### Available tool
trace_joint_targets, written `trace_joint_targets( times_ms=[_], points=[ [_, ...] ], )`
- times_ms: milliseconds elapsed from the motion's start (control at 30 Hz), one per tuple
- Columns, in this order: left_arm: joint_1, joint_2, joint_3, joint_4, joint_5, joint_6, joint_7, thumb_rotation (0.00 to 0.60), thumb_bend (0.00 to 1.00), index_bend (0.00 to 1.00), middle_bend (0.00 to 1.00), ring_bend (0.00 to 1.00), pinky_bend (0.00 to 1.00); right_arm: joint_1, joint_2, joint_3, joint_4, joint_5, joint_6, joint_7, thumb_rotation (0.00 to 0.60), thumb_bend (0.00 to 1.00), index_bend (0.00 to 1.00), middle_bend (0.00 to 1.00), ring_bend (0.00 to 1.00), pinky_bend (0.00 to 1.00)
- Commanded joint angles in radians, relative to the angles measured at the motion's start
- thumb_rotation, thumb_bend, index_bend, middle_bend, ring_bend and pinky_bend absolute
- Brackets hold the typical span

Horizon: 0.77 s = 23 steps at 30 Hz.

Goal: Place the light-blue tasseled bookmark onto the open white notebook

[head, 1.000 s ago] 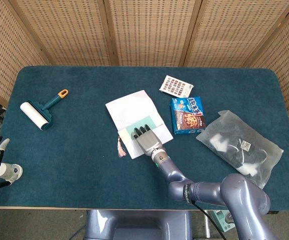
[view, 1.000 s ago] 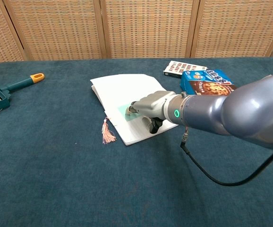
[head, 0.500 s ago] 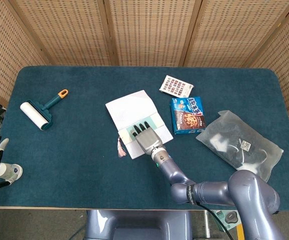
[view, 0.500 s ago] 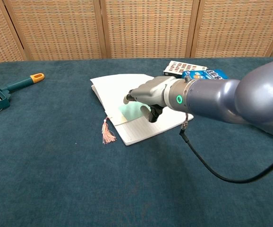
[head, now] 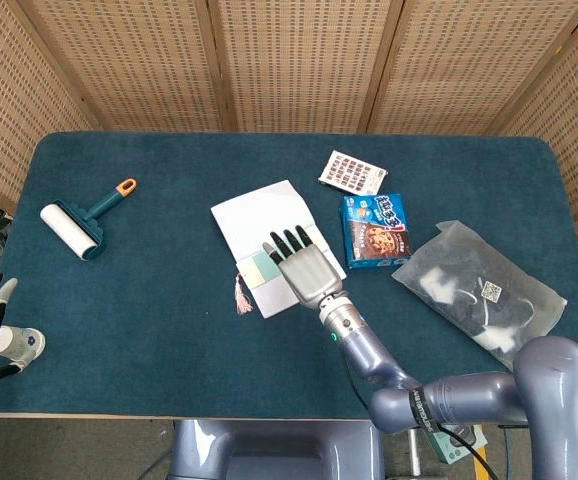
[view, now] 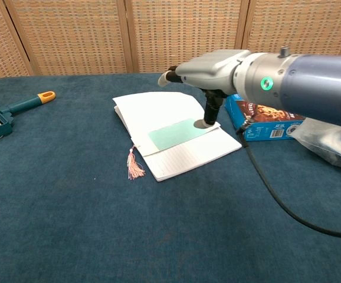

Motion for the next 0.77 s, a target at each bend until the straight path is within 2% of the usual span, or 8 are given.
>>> trace_joint_targets(
  times_ms=[33,333,500,767],
  points=[
    [0.003,0.000,0.002,-0.002,0.005,0.006,0.001,0.600,0.00,0.00,0.00,0.00,0.00,-0.110,0.065,-0.068,-0.071,-0.150,0.101,0.091,0.600,0.41,0.00,0.00,0.00,0.00],
    [0.013,-0.001,0.005,-0.006,0.026,0.032,0.002,0.600,0.00,0.00,0.00,0.00,0.00,-0.360,0.142,-0.238,-0.106,-0.488,0.355,0.271,0.600,0.35,0.00,0.00,0.00,0.00],
    [0.024,0.000,0.009,-0.011,0.044,0.057,0.002,0.600,0.00,0.00,0.00,0.00,0.00,-0.483,0.186,-0.308,-0.100,-0.614,0.477,0.332,0.600,0.34,0.00,0.00,0.00,0.00],
    [0.039,-0.003,0.022,-0.010,0.070,0.083,0.001,0.600,0.00,0.00,0.00,0.00,0.00,-0.647,0.241,-0.391,-0.047,-0.748,0.622,0.440,0.600,0.34,0.00,0.00,0.00,0.00]
  ],
)
